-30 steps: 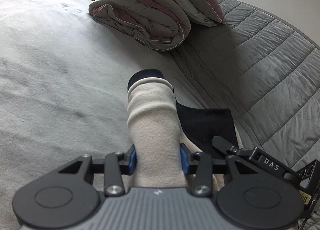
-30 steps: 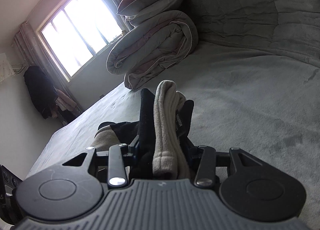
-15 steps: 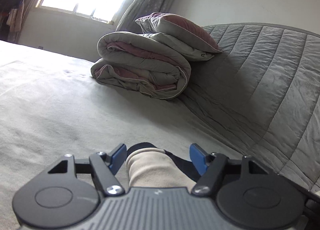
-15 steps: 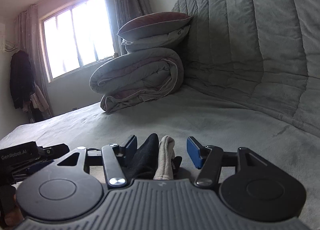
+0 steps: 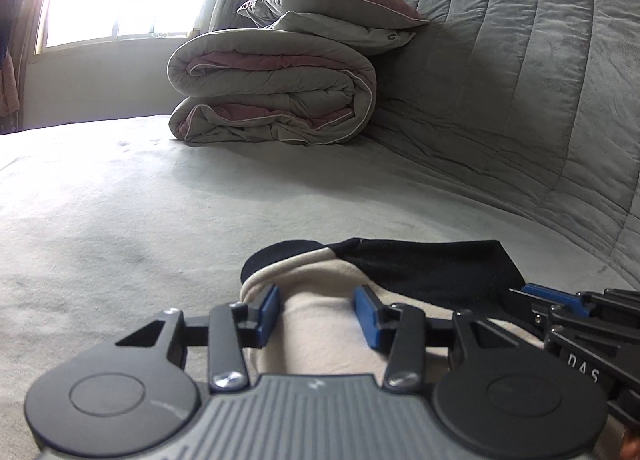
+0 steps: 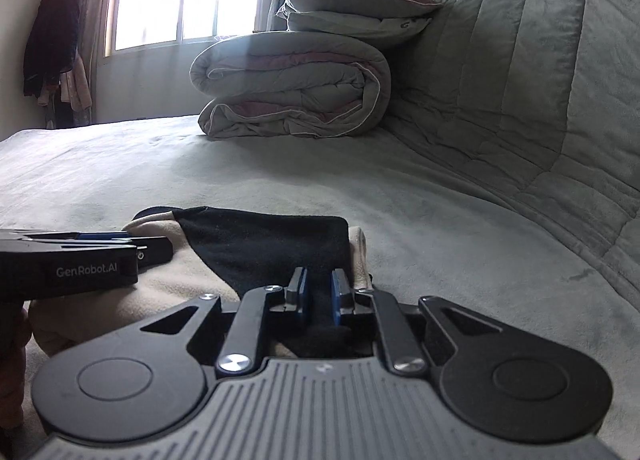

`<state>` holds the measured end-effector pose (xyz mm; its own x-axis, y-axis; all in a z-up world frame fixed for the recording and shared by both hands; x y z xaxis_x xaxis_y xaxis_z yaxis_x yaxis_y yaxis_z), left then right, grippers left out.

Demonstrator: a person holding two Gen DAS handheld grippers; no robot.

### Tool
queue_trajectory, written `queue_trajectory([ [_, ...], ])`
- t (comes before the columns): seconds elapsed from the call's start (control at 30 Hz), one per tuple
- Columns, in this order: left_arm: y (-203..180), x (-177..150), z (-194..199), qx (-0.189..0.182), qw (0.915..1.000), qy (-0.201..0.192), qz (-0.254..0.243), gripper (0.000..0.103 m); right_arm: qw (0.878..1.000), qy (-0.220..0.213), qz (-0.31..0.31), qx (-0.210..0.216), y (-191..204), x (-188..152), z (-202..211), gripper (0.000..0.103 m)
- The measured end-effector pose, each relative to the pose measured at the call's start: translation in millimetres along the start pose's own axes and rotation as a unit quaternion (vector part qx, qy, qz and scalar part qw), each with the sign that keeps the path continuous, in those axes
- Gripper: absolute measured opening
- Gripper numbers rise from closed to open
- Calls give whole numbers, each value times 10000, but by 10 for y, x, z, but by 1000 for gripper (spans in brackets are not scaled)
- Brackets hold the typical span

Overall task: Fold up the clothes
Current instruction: 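Lay the folded bundle on the bed and open both grippers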

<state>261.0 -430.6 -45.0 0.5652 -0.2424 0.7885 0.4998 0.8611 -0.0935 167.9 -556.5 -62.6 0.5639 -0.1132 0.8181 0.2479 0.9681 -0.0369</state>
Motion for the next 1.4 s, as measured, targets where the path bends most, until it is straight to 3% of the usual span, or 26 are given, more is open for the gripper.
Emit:
queue_trajectory([
  [0.07, -11, -7, 110, 61, 9999, -96, 85, 48, 9999, -126, 11, 37, 2, -21, 61, 16],
  [0.13, 10, -34, 246, -31, 9994, -198, 285, 48, 9997, -152, -76, 155, -33, 6, 146, 29],
  [0.2, 24, -70, 389, -117, 9987, -319, 376, 47, 9994, -153, -157, 284, -64, 55, 231, 34],
  [0.3, 19, -138, 550, -257, 9983, -399, 333, 45, 9983, -53, -98, 568, -73, 141, 333, 34],
  [0.43, 4, -261, 598, -424, 9982, -185, 394, 35, 9958, 238, 199, 857, -35, 196, 396, 34],
  [0.57, -73, -438, 463, -273, 9990, -148, 311, 35, 9941, 600, 429, 795, 9, 110, 289, 34],
  [0.7, -119, -417, 475, -141, 9996, -127, 204, 35, 9948, 613, 367, 725, 49, 107, 282, 36],
  [1.03, 17, -176, 969, -142, 9974, 516, 493, 57, 9965, 692, 313, 343, 256, 143, 647, 72],
  [1.27, 91, -144, 1501, -10, 9950, 896, 446, 77, 9962, 853, -100, 158, 326, 234, 1159, 75],
  [1.4, 118, -147, 1799, 93, 9937, 1053, 372, 88, 9959, 835, -333, 125, 424, 303, 1498, 85],
])
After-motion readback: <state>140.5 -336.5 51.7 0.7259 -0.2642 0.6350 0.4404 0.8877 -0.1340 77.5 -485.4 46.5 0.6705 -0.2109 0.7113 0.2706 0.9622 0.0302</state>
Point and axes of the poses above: each gripper's, at about its wrist camera, not at the fingertips, and z roughly against the way its jaws point, y to its left, x to its top, the point moved 1 cm from there along -z, roughly the way its jaws point, and after that the axes turned 13 degrees about y, right-handed, at the moved point
